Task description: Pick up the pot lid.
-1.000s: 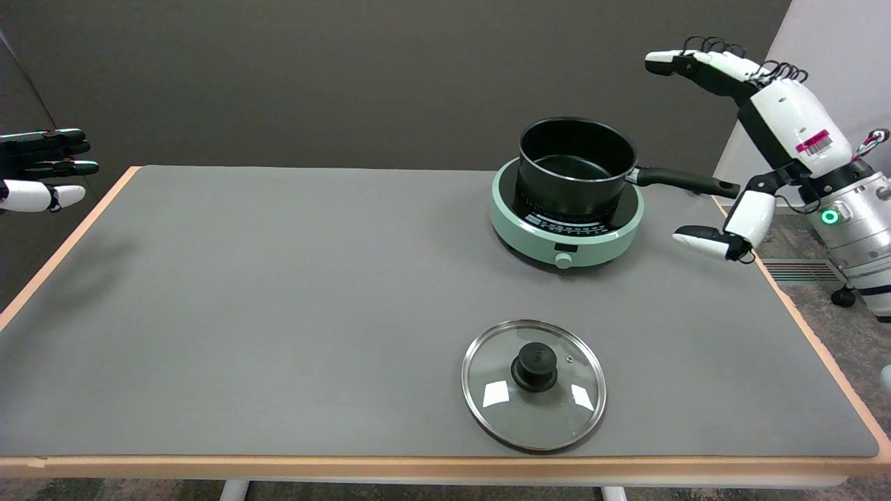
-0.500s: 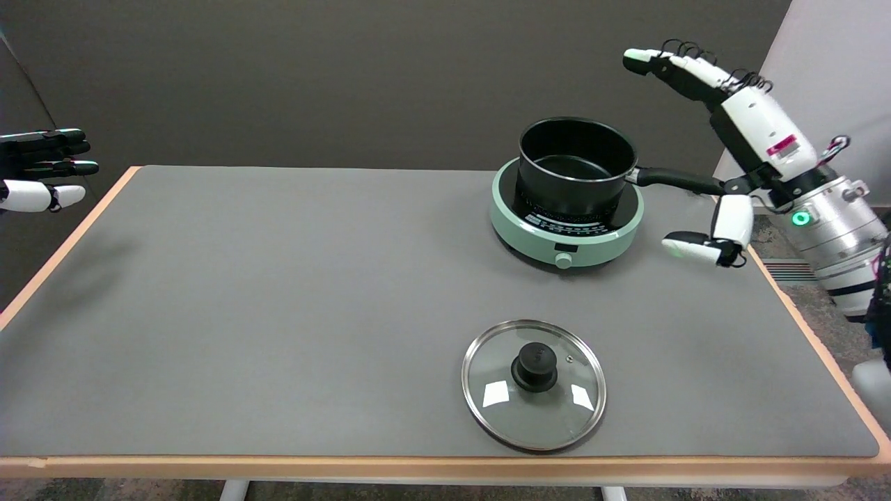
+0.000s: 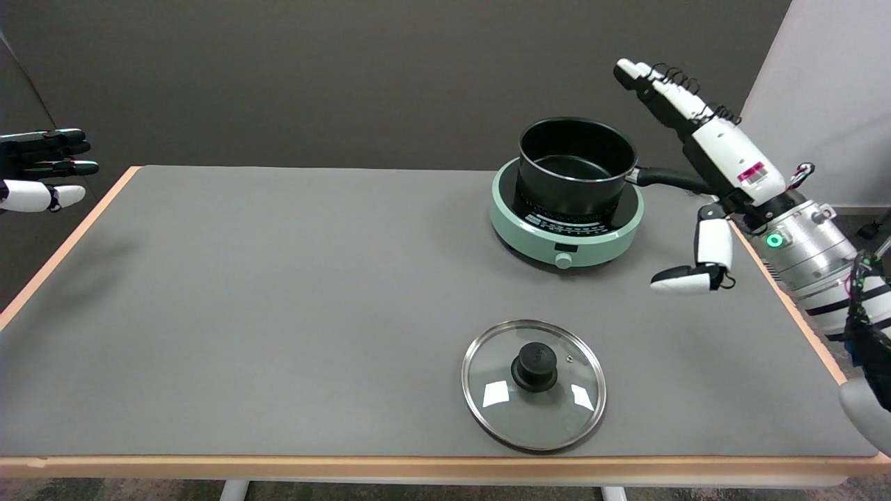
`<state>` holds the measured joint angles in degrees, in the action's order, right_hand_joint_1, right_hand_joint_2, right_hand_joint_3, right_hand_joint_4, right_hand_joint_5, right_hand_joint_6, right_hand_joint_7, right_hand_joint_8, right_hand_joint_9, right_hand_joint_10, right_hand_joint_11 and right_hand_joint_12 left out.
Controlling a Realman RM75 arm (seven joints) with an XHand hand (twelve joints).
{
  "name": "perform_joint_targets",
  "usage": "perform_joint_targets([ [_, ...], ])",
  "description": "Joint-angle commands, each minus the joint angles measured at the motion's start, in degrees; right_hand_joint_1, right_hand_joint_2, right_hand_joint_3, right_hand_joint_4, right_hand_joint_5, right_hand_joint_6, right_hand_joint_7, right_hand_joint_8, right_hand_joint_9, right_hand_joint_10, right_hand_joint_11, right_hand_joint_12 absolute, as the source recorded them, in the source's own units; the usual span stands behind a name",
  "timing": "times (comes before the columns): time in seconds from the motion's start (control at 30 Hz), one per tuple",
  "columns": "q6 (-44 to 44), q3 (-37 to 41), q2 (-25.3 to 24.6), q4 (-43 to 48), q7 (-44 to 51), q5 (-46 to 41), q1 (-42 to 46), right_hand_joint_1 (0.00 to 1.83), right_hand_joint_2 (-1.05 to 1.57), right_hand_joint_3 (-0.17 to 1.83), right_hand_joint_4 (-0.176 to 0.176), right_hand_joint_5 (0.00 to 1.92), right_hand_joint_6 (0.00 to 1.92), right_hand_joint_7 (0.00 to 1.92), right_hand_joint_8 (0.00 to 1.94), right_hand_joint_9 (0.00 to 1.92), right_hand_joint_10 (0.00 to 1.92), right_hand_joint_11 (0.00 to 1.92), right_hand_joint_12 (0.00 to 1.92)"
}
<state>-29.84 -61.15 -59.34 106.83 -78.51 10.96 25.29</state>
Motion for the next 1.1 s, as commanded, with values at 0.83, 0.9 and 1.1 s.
perform_joint_targets([
  [0.83, -8.7, 14.4, -4.6, -0.2, -0.9, 8.7, -5.6, 1.16, -0.91, 1.18, 0.176, 0.08, 0.08, 0.08, 0.08, 0.08, 0.08, 0.08, 0.08],
  [0.9, -8.9, 14.4, -4.6, -0.2, -1.0, 8.7, -5.6, 1.16, -0.90, 1.17, 0.176, 0.08, 0.08, 0.08, 0.08, 0.08, 0.08, 0.08, 0.08],
  [1.1, -9.2, 15.1, -4.1, -0.1, -2.3, 9.0, -5.3, 1.16, -0.90, 1.17, 0.176, 0.06, 0.06, 0.06, 0.06, 0.06, 0.06, 0.06, 0.06],
])
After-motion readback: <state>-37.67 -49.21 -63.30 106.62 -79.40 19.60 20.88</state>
